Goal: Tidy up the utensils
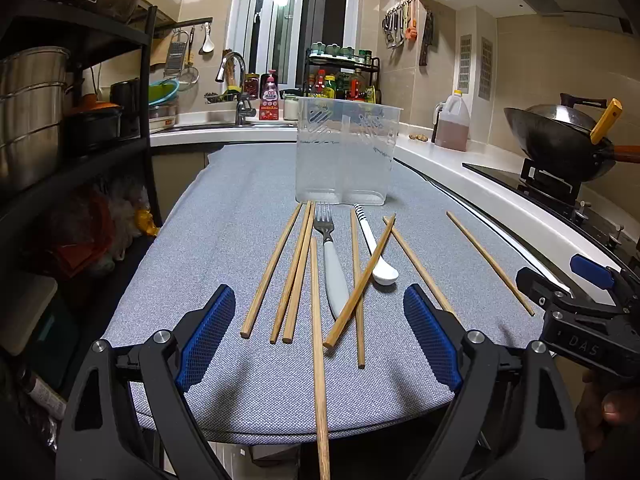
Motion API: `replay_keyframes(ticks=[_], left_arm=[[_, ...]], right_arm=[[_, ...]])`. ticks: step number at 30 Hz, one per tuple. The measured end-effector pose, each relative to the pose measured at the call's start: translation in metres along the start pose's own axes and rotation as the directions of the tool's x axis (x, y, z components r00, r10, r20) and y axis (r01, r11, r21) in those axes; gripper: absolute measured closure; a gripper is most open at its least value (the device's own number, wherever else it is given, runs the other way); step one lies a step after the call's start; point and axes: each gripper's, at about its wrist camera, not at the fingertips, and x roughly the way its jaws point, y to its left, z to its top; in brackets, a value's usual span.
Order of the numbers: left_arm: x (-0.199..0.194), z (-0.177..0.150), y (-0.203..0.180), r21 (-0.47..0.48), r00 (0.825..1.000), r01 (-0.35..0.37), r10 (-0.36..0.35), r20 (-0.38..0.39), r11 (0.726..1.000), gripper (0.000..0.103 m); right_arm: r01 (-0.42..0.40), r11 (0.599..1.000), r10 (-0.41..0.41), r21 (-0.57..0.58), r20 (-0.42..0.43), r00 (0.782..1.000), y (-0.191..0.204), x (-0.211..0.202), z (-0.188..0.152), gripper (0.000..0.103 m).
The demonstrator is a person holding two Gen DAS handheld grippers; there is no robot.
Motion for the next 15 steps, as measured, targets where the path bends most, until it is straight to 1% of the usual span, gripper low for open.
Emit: replay_keyframes(ticks=[6, 7, 8, 9, 10, 11, 12, 13, 14, 15], left_arm=[[0.000, 0.000, 0.000, -0.001, 1.000, 0.006, -0.006, -0.001, 1.000, 0.020], [-0.001, 0.001, 0.001, -0.002, 1.000, 0.009, -0.009, -0.001, 1.000, 0.021], [-0.001, 0.001, 0.002, -0.003, 1.000, 0.015, -0.015, -0.004, 1.000, 0.023], [-0.001, 0.001, 0.005, -0.006, 1.000, 0.020, -0.020, -0.008, 1.000, 0.028], [-0.001, 0.002, 0.007, -0.013, 1.000, 0.022, -0.022, -0.013, 1.000, 0.033], [0.000, 0.002, 0.011, -0.027, 1.000, 0.023, -0.023, -0.019, 0.999, 0.036], [0.001, 0.003, 0.015, -0.039, 0.999, 0.021, -0.022, -0.025, 0.999, 0.043], [0.002, 0.003, 0.018, -0.050, 0.999, 0.015, -0.017, -0.031, 0.999, 0.050], [0.004, 0.003, 0.022, -0.062, 0.999, 0.005, -0.008, -0.041, 0.998, 0.053], [0.005, 0.003, 0.025, -0.069, 0.999, -0.004, 0.001, -0.046, 0.998, 0.059]], right_arm=[[0.008, 1.000, -0.008, -0.004, 0.002, 1.000, -0.001, 0.000, 0.000, 0.011], [0.023, 1.000, -0.023, -0.010, 0.006, 1.000, -0.001, 0.000, 0.000, 0.012], [0.039, 0.999, -0.039, -0.013, 0.009, 0.999, -0.001, 0.000, 0.001, 0.016], [0.049, 0.999, -0.049, -0.011, 0.010, 0.999, -0.002, 0.000, 0.001, 0.021], [0.053, 0.999, -0.053, -0.006, 0.004, 0.999, -0.005, 0.002, 0.002, 0.023], [0.056, 0.998, -0.056, -0.001, -0.004, 0.998, -0.005, 0.004, 0.001, 0.028], [0.058, 0.998, -0.058, 0.006, -0.015, 0.998, -0.008, 0.007, 0.001, 0.031], [0.057, 0.998, -0.057, 0.013, -0.024, 0.998, -0.009, 0.009, 0.000, 0.032], [0.051, 0.998, -0.051, 0.023, -0.035, 0.998, -0.011, 0.012, 0.000, 0.034], [0.044, 0.998, -0.042, 0.034, -0.050, 0.998, -0.014, 0.015, -0.001, 0.036]])
